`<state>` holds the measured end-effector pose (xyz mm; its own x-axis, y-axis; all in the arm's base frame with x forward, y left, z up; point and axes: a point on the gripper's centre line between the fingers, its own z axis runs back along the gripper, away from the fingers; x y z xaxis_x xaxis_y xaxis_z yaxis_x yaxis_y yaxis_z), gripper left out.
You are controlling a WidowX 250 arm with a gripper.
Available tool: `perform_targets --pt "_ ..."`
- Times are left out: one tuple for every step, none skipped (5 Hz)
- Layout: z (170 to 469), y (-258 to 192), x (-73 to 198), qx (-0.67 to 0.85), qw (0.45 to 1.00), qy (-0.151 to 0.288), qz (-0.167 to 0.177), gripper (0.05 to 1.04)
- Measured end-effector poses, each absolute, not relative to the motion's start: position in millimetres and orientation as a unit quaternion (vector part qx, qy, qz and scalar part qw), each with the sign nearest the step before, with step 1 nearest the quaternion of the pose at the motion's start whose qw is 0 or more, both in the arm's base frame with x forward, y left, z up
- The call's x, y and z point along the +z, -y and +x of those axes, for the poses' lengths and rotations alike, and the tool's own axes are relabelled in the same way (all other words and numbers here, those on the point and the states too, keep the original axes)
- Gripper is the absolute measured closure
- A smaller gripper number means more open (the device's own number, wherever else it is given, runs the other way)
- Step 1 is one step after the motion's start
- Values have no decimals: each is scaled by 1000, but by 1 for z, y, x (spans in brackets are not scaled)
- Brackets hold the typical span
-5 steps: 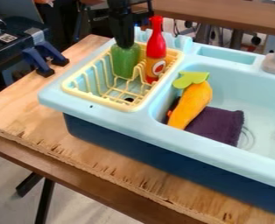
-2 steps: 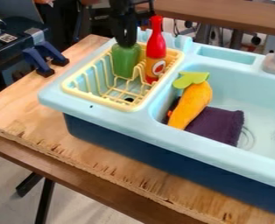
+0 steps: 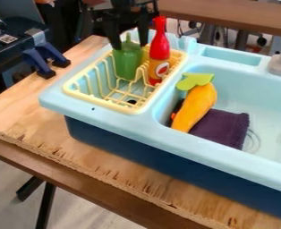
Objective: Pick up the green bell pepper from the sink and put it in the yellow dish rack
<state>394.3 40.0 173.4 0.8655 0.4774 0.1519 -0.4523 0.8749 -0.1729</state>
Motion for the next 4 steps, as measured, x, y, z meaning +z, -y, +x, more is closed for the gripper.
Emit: perform_targets --pt "383 -37 199 238 962 117 -62 70" --pt "370 -28 216 223 967 116 -43 73" --pt "355 -16 225 212 972 94 -32 73" --pt "344 2 241 156 986 54 -25 73"
